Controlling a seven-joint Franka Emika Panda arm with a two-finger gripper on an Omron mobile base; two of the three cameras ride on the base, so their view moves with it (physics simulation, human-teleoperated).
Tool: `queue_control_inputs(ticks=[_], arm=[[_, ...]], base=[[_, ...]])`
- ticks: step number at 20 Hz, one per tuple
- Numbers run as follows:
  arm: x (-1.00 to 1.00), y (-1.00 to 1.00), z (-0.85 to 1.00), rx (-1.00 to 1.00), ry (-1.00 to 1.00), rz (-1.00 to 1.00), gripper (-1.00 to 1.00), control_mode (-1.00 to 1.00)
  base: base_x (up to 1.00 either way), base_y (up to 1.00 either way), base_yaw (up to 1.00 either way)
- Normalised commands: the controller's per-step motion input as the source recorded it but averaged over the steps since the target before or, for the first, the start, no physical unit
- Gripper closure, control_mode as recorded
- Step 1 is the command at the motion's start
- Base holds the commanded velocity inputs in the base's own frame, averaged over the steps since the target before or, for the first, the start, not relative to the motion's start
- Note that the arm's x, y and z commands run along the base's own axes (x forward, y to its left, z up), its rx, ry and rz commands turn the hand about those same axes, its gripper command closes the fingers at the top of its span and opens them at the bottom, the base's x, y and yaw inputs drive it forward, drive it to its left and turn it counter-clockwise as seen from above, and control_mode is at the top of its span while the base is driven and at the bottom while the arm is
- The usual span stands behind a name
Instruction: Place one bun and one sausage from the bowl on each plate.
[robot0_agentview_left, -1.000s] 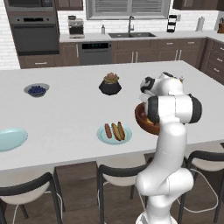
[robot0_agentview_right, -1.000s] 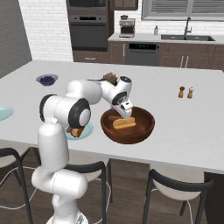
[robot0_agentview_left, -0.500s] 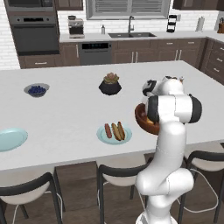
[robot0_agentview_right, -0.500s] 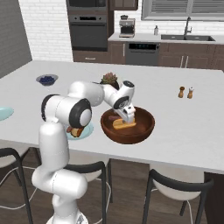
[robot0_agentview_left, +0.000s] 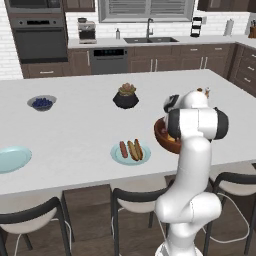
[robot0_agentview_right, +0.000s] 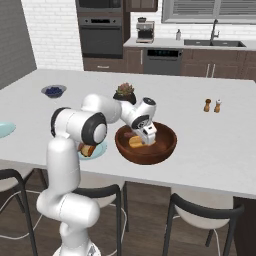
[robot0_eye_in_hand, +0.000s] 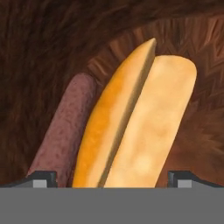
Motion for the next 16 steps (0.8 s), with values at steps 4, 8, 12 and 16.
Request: queue_control_inputs(ticks=[4,8,12,16], arm=[[0.01,-0.02,-0.11,0.0,0.01,0.0,-1.0,-1.0],[0.18,-0.15,0.0,0.0,0.02,0.0,-1.0,-1.0],[0.31,-0.21,-0.01,0.0,0.05,0.0,-1.0,-1.0],[0.27,-0.03,-0.11,0.0,0.06,0.0,-1.0,-1.0]], base=[[0.0,0.0,0.0],[0.0,0.0,0.0],[0.0,0.0,0.0],[0.0,0.0,0.0]])
